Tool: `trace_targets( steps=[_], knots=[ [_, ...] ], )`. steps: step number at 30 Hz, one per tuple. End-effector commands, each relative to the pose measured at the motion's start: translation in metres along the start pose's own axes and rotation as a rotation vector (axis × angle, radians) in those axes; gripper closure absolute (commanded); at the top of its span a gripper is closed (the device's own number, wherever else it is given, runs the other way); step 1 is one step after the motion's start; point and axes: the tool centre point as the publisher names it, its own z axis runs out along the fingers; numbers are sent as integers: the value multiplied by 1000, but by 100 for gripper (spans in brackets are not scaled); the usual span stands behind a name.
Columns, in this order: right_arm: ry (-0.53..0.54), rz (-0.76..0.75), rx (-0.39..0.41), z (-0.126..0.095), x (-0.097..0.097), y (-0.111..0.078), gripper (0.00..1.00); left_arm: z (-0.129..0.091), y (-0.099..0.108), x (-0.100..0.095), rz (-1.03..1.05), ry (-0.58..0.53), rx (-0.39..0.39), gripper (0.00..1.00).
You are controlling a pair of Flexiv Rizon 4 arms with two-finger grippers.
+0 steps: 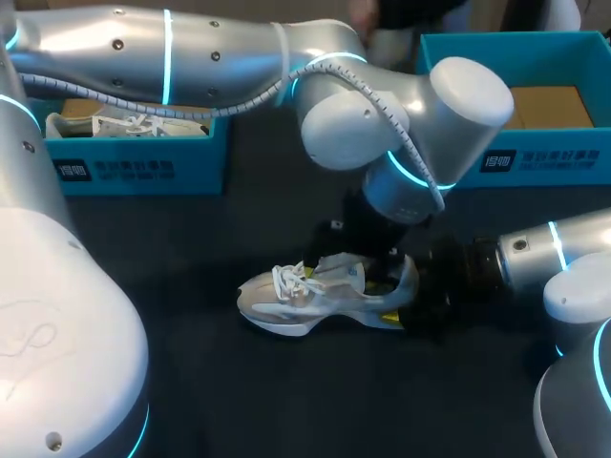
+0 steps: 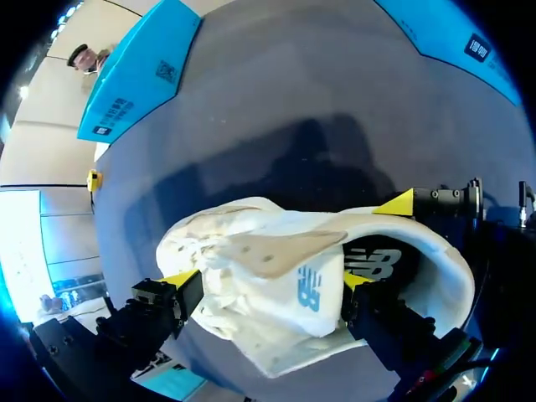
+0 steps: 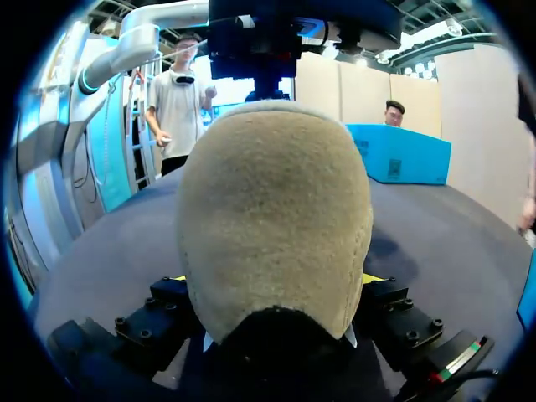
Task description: Take the shoe out of the shoebox, open the shoe tongue, remove and reinsert the insole, then place the shoe into the shoebox
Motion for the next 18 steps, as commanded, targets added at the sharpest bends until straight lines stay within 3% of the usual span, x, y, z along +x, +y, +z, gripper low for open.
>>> trace_targets(
  steps=[1, 3, 5, 6, 7, 9, 10, 18],
  knots=[
    [0, 1, 4, 3, -1, -1, 100, -7, 6, -13, -146, 26, 6, 0],
    [0, 1, 4, 3, -1, -1, 100, -10, 7, -16, -149, 34, 8, 4],
    [0, 1, 4, 3, -1, -1, 100, -11, 8, -18, -146, 40, 4, 53],
    [0, 1, 4, 3, -1, -1, 100, -12, 9, -19, -144, 44, 1, 55],
    [0, 1, 4, 3, -1, -1, 100, -12, 9, -20, -144, 46, 0, 71],
    [0, 1, 4, 3, -1, -1, 100, -12, 10, -21, -142, 56, -10, 87],
    [0, 1, 4, 3, -1, -1, 100, -12, 10, -22, -144, 59, -10, 100],
    [0, 1, 4, 3, -1, -1, 100, -17, 16, -32, -143, 121, -20, 100]
  ],
)
